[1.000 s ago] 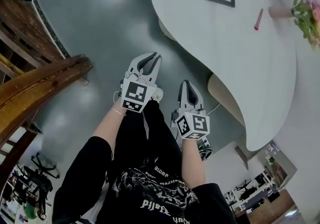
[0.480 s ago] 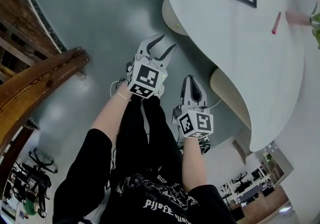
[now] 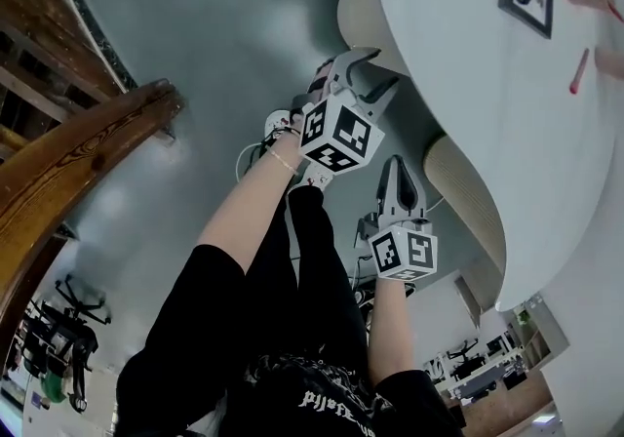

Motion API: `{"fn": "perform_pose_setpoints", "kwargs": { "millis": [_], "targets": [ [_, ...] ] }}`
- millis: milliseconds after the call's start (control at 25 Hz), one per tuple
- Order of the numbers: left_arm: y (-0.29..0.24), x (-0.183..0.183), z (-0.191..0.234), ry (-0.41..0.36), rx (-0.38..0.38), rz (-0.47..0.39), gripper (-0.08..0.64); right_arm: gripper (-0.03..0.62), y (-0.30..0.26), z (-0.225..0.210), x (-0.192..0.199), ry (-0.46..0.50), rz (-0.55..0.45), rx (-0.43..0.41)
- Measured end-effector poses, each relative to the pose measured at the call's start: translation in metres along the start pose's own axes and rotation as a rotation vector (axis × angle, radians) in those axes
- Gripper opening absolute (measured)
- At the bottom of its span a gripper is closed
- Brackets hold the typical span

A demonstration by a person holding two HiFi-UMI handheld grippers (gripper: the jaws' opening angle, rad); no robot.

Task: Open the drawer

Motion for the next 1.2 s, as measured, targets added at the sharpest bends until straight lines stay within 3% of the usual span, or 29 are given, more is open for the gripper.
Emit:
{"fn": "perform_pose_setpoints", "kwargs": {
  "millis": [280, 600, 720, 1000, 1160, 1200],
  "targets": [
    [-0.028, 0.012, -0.009, -0.055, 0.006, 0.012, 0.209, 0.026, -0.011, 0.004, 0.015, -0.002, 0.025, 0.001],
    [-0.062, 0.031, -0.009, -0.062, -0.055, 0.054, 0.209, 0.026, -0.019, -0.012, 0.022, -0.01, 0.018, 0.016],
    [-0.069, 0.034, -0.017, -0.057, -0.041, 0.07, 0.209, 0.026, -0.017, -0.017, 0.025, -0.017, 0.025, 0.027],
    [-0.073, 0.032, -0.023, -0.025, -0.078, 0.044, 0.207, 0.026, -0.011, -0.019, 0.033, -0.023, 0.035, 0.029],
    [-0.07, 0.028, -0.02, -0.076, -0.083, 0.029, 0.183, 0.026, -0.01, -0.015, 0.03, -0.025, 0.03, 0.026],
    [-0.069, 0.028, -0.018, -0.093, -0.092, 0.025, 0.134, 0.026, -0.01, -0.015, 0.03, -0.024, 0.03, 0.025]
  ]
}}
Point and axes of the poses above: the fingertips, and each gripper's own axes: y backward along the fingers, z to its left, x out of its underside, the point moved 1 cm from there along y, backward along the fingers, and after that the axes turned 11 degrees about -x, right-handed, at the moved point
